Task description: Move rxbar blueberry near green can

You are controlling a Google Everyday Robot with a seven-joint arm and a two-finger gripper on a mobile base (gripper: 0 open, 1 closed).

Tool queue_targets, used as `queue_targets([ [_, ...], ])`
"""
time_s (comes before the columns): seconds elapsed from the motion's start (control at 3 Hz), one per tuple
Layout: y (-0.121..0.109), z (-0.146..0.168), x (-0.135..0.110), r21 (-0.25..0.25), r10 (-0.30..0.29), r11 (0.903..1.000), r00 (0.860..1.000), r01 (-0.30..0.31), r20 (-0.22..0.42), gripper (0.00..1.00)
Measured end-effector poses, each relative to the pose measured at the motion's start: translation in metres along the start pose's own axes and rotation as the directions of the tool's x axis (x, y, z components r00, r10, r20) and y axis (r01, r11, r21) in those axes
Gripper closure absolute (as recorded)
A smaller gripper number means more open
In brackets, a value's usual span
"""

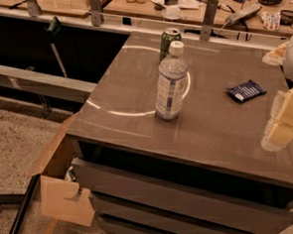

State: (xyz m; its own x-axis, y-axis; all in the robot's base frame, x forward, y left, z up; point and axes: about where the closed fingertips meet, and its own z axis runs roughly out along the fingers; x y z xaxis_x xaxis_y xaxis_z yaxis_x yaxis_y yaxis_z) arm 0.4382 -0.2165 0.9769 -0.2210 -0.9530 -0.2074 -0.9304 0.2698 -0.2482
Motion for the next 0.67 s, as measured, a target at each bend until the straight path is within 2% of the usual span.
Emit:
queue_targets([
  [0.33, 0.000, 0.000, 0.000, 0.000, 0.000, 1.0000, 1.000, 0.000, 0.000, 0.00],
  [0.67, -0.022, -0.002, 0.006, 0.042, 0.020, 0.9989, 0.998, -0.022, 0.063, 0.00],
])
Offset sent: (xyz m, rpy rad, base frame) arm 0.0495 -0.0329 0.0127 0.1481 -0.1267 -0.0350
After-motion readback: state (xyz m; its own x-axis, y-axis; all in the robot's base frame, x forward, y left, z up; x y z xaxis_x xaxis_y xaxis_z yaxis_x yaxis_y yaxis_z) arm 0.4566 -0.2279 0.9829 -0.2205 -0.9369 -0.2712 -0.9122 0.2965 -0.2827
